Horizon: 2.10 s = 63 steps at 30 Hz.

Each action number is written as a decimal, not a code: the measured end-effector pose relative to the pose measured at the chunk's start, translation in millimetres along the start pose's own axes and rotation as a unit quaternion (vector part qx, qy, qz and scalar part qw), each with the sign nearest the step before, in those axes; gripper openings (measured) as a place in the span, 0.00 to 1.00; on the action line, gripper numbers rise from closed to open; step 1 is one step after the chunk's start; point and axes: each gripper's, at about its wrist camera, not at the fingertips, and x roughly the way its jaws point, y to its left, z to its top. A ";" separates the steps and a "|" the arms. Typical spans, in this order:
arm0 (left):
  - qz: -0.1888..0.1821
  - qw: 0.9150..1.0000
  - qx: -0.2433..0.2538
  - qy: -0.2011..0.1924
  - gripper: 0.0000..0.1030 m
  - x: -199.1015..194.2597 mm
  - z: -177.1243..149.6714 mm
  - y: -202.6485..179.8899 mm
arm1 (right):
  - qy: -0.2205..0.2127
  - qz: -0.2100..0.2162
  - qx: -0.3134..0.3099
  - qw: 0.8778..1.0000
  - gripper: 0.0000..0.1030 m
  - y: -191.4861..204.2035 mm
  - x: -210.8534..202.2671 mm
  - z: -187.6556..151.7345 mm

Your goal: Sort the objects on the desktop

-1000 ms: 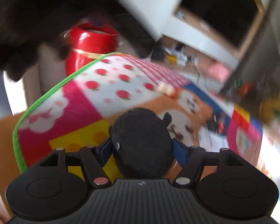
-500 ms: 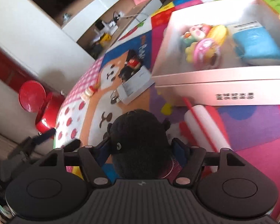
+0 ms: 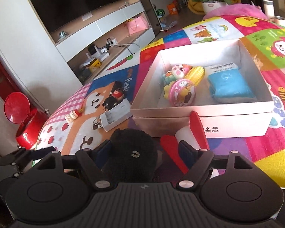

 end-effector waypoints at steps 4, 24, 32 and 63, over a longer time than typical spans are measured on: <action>-0.009 1.000 0.011 0.005 1.00 4.9 1.2 -10.8 | -0.015 0.008 0.007 1.000 0.77 -6.0 -11.5 -1.0; -0.139 0.987 0.083 -0.018 1.00 31.3 8.0 -80.4 | -0.099 -0.169 -0.092 0.976 1.00 -35.2 -80.0 -47.6; -0.116 0.989 0.092 -0.017 1.00 40.6 16.6 -89.1 | -0.096 -0.162 -0.088 0.978 1.00 -36.1 -73.6 -52.4; -0.018 0.989 -0.117 -0.085 1.00 3.6 44.1 47.7 | -0.048 -0.154 -0.271 0.949 0.63 75.0 31.7 -63.1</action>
